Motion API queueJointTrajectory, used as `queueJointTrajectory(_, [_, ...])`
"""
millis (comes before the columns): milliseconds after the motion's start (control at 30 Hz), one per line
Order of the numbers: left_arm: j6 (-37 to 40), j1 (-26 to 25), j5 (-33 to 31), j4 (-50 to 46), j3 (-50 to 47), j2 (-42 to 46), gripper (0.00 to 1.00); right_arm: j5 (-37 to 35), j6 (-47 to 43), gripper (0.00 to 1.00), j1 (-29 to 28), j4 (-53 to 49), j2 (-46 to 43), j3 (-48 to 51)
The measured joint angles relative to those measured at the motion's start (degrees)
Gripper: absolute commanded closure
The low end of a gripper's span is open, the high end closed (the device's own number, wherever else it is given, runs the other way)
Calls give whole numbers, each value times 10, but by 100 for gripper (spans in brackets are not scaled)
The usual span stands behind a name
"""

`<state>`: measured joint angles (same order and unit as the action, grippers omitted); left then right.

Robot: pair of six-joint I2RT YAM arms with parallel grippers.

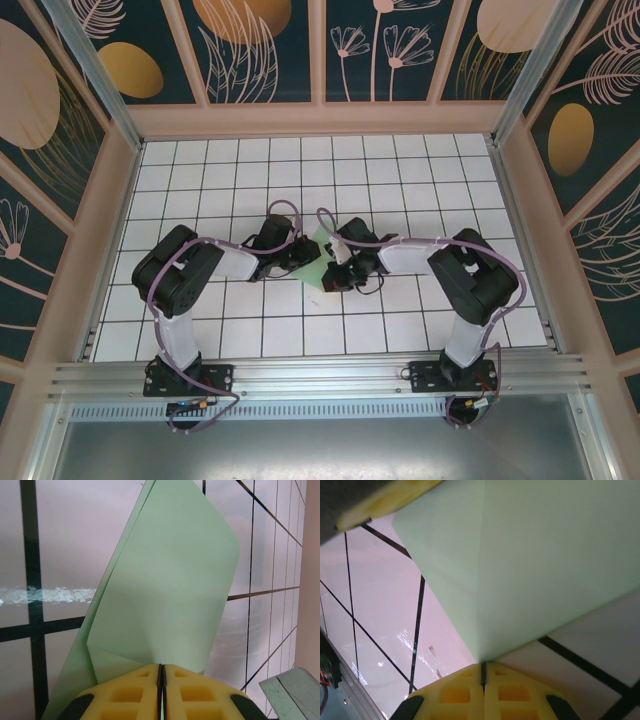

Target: Fold a paper plane with a square sheet of paper (pick it up from the middle)

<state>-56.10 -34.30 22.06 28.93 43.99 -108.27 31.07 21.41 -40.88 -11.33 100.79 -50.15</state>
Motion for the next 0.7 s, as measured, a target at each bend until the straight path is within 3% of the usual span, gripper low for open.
queueJointTrajectory(133, [5,0,-2,-5,0,6,83,-29,16,98,14,-27,-72,8])
queueJointTrajectory(300, [14,2,-5,-41,3,26,79,-71,43,92,77,-14,-161,9])
queueJointTrajectory(533, [30,2,-4,-70,19,76,80,-86,78,80,89,9,-120,15])
queueJointTrajectory(700, [31,2,15,-68,17,86,80,-87,96,79,90,23,-93,14])
